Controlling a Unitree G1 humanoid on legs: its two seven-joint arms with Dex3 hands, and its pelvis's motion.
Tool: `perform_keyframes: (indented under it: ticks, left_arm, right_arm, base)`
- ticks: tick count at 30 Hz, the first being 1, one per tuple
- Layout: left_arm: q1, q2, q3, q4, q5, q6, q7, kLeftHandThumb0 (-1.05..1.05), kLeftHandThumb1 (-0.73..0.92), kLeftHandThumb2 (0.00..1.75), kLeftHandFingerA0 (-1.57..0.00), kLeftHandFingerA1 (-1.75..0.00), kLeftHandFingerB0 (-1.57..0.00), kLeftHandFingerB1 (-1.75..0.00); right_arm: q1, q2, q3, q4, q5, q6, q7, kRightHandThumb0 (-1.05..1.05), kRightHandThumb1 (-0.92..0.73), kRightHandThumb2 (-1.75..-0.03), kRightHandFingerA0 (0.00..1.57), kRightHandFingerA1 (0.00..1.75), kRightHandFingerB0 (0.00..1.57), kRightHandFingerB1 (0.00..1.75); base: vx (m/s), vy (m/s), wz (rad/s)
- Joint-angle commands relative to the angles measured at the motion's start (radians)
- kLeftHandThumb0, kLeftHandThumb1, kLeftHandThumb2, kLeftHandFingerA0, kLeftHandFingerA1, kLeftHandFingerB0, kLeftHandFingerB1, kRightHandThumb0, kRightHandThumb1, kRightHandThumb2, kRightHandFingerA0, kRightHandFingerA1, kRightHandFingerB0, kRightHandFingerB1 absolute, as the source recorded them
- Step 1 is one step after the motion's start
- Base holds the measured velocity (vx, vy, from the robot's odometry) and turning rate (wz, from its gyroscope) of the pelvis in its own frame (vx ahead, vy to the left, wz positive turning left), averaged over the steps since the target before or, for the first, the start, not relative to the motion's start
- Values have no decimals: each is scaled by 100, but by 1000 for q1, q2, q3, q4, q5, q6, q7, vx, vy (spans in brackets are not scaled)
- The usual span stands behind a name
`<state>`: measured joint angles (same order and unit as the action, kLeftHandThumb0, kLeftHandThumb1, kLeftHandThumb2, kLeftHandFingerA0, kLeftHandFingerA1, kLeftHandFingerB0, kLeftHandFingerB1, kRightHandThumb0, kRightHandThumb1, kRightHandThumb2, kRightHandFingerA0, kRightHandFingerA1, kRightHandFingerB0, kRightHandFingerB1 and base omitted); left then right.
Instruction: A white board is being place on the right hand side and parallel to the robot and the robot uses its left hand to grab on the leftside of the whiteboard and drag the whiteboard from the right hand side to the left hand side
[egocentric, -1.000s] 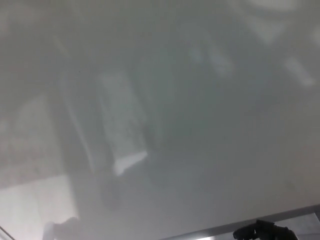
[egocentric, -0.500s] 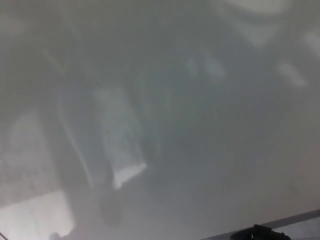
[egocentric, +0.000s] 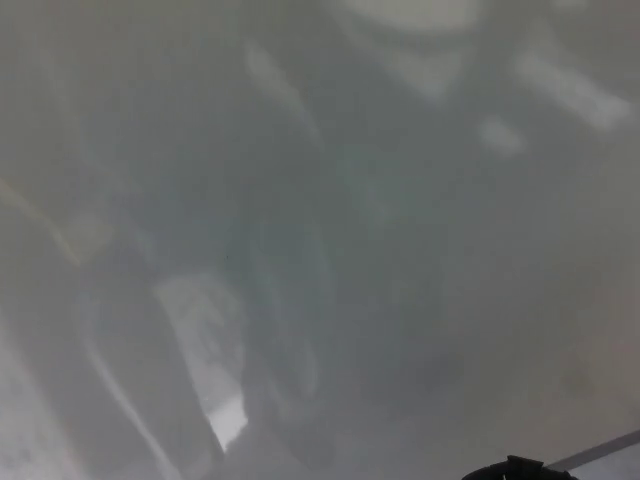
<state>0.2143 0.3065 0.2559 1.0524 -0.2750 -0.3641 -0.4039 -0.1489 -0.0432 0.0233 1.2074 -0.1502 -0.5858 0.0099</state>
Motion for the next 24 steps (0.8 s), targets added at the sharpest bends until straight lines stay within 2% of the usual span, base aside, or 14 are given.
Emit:
perform_keyframes:
  ticks: [1, 2, 3, 4, 5, 6, 7, 9, 10, 11, 13, 14, 17, 24]
  left_arm:
    - [-2, -10, -95, 52, 155, -70, 126, -70, 59, 87, -10, -40, -18, -41]
    - [-3, -6, -101, 57, 154, -72, 134, -71, 60, 87, -9, -40, -14, -39]
    - [-1, -1, -112, 58, 164, -83, 151, -69, 73, 62, -21, -29, -20, -27]
    - [6, 3, -123, 55, 173, -107, 161, -76, 58, 95, 0, -26, -13, -29]
    - [9, 4, -121, 56, 165, -119, 147, -76, 58, 95, 0, -26, -13, -29]
    - [2, 2, -115, 53, 148, -118, 139, -85, 60, 92, -11, -25, -10, -20]
    - [2, 1, -112, 53, 141, -119, 135, -75, 55, 94, -3, -38, -2, -22]
    - [0, -6, -95, 55, 116, -110, 113, -76, 55, 93, -2, -39, 0, -19]
    - [-3, -1, -100, 59, 128, -119, 124, -85, 59, 93, -8, -30, -7, -12]
    - [-2, 2, -106, 58, 141, -121, 136, -86, 60, 95, -8, -32, -7, -13]
    - [-3, 7, -107, 62, 147, -125, 132, -90, 64, 96, -10, -19, -9, -9]
    - [-2, 8, -106, 62, 147, -123, 131, -86, 62, 95, -8, -24, -7, -12]
    - [-4, 6, -93, 67, 133, -120, 111, -89, 63, 94, -9, -17, -9, -9]
    - [-5, 13, -93, 63, 143, -113, 110, -91, 64, 96, -10, -20, -9, -10]
  right_arm:
    - [14, -10, -1, 4, -1, -8, -12, -38, -62, -78, 106, 91, 79, 79]
    - [12, -10, 2, 5, -3, -7, -13, -38, -63, -78, 106, 91, 78, 78]
    - [11, -10, 3, 5, -4, -6, -13, -39, -63, -78, 105, 91, 78, 78]
    - [11, -9, 1, 3, -1, -1, -12, -37, -63, -77, 106, 90, 78, 78]
    - [12, -8, 0, 0, 1, 4, -11, -37, -63, -77, 106, 90, 78, 78]
    - [5, -7, -1, -1, 2, 4, -11, -38, -62, -78, 104, 89, 79, 78]
    - [4, -7, -2, 0, 3, 3, -11, -38, -62, -78, 106, 89, 80, 79]
    - [3, -7, -4, 4, 6, 1, -8, -39, -61, -78, 107, 89, 81, 79]
    - [0, -5, -5, 4, 7, 3, -5, -39, -62, -78, 107, 89, 80, 79]
    - [-1, -6, -3, 3, 5, 5, -6, -39, -62, -77, 107, 89, 80, 79]
    - [-1, -4, -2, 1, 4, 8, -7, -39, -63, -77, 107, 89, 79, 78]
    - [-1, -4, -2, 0, 5, 10, -6, -37, -64, -76, 106, 90, 78, 78]
    - [-2, -4, 0, 1, 2, 10, -9, -40, -63, -76, 105, 90, 78, 79]
    - [-6, -4, 3, 3, -1, 14, -9, -42, -63, -75, 107, 89, 79, 77]
  base:
    - [0, 0, 0]
    - [0, 0, 0]
    - [0, 0, 0]
    - [0, 0, 0]
    - [0, 0, 0]
    - [0, 0, 0]
    - [0, 0, 0]
    - [0, 0, 0]
    - [0, 0, 0]
    - [0, 0, 0]
    - [0, 0, 0]
    - [0, 0, 0]
    - [0, 0, 0]
    - [0, 0, 0]
